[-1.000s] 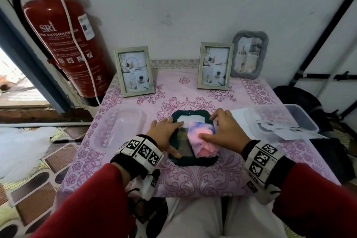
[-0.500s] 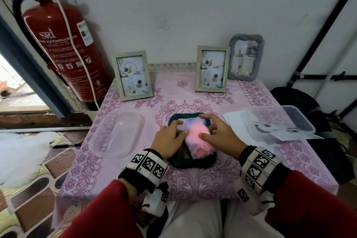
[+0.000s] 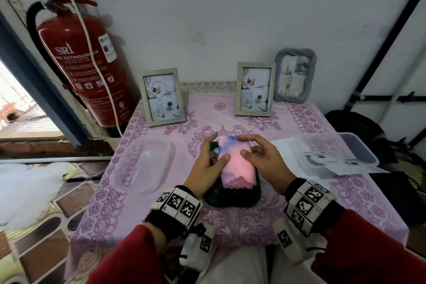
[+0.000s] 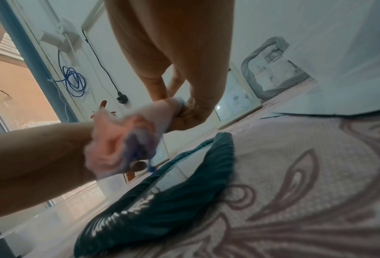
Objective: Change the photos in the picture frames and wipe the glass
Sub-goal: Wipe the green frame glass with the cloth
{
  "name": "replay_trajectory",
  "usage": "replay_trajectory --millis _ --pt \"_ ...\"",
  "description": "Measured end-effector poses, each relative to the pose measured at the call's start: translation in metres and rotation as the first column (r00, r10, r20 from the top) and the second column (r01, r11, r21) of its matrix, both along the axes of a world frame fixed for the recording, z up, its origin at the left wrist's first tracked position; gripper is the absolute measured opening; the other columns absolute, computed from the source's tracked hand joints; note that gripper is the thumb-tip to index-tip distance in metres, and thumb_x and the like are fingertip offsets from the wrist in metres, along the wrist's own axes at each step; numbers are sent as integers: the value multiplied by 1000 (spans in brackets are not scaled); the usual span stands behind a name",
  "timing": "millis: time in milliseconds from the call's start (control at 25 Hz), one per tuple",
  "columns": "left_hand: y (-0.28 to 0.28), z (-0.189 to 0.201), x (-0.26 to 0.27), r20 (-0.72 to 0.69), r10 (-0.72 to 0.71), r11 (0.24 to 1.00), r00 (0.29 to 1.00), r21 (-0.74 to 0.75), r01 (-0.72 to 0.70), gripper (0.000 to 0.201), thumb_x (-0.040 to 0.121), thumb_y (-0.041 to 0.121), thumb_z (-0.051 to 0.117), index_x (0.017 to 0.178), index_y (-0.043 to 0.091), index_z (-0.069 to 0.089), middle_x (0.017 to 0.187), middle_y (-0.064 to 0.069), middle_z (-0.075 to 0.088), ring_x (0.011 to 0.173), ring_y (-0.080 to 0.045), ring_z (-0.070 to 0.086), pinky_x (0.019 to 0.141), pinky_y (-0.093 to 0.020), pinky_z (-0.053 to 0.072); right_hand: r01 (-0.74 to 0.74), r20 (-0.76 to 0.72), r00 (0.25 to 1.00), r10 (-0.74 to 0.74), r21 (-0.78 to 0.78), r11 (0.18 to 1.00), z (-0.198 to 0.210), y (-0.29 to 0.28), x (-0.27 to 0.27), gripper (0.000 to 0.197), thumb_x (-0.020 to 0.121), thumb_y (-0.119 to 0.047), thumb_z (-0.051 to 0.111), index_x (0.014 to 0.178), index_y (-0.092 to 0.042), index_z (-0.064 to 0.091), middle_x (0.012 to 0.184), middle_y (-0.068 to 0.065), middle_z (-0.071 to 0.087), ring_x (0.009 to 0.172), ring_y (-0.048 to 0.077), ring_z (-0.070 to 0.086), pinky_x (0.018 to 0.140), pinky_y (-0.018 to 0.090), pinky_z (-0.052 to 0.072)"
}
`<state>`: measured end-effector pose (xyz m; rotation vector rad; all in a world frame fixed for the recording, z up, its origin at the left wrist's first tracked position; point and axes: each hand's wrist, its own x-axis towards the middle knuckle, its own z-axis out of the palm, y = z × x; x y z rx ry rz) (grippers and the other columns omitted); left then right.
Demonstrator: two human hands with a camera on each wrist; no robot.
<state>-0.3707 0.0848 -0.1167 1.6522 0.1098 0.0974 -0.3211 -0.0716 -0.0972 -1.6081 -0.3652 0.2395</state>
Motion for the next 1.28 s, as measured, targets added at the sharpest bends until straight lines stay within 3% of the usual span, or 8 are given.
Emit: replay_trajectory --millis 160,280,480,680,800,960,1160,1280 --pt "-2 6 -4 22 -24 995 999 -94 26 78 86 4 61 138 45 18 119 -23 56 105 -33 62 91 -43 53 2 32 1000 -2 8 1000 0 6 0 41 89 12 46 126 -4 53 118 6 59 100 14 57 79 12 51" --pt "2 8 -7 50 -92 993 994 -66 95 86 81 -6 62 130 54 23 121 -24 52 106 -35 60 86 -42 55 67 44 997 -67 9 998 -1 6 3 36 89 7 50 123 -5 56 120 7 59 104 15 55 87 20 51" --pt "7 7 -7 22 -173 981 985 -84 174 55 84 -5 58 126 28 45 121 -18 56 105 -31 60 84 -35 54 83 -36 996 -82 48 995 -2 5 5 31 91 1 52 120 -6 56 112 21 62 99 28 60 89 43 52" --pt "12 8 -6 31 -104 993 994 -48 106 35 88 -3 55 116 18 58 125 -11 55 108 -20 56 92 -34 49 29 -69 997 -22 102 994 -4 11 3 32 95 -5 47 124 -19 49 88 9 67 73 12 65 65 23 56" --pt "32 15 -8 61 -53 995 997 91 47 42 88 -6 52 118 23 56 124 -2 52 99 -15 55 75 -16 51 120 -45 990 -131 -188 975 -10 12 10 35 94 -10 50 127 -20 46 91 10 66 75 13 62 69 23 52" --pt "78 29 -14 85 43 969 995 239 -63 49 87 -7 48 121 28 52 130 0 47 83 -12 59 57 -18 53 85 177 982 66 -730 678 -23 5 18 44 84 -12 60 127 -15 51 119 11 52 115 29 44 101 35 37" --pt "134 39 -27 61 179 922 982 337 -189 54 84 -11 45 130 17 50 133 -8 43 84 -10 55 52 -13 52 22 163 966 199 -823 568 -26 7 18 41 85 -22 61 125 -15 54 127 9 39 118 27 32 102 29 29" --pt "159 35 -34 15 218 893 976 401 -205 59 83 -16 44 133 14 47 137 -9 42 104 -23 53 59 -11 51 7 165 958 234 -831 557 -27 3 19 38 87 -19 58 125 -16 56 127 8 39 117 27 34 99 27 28"
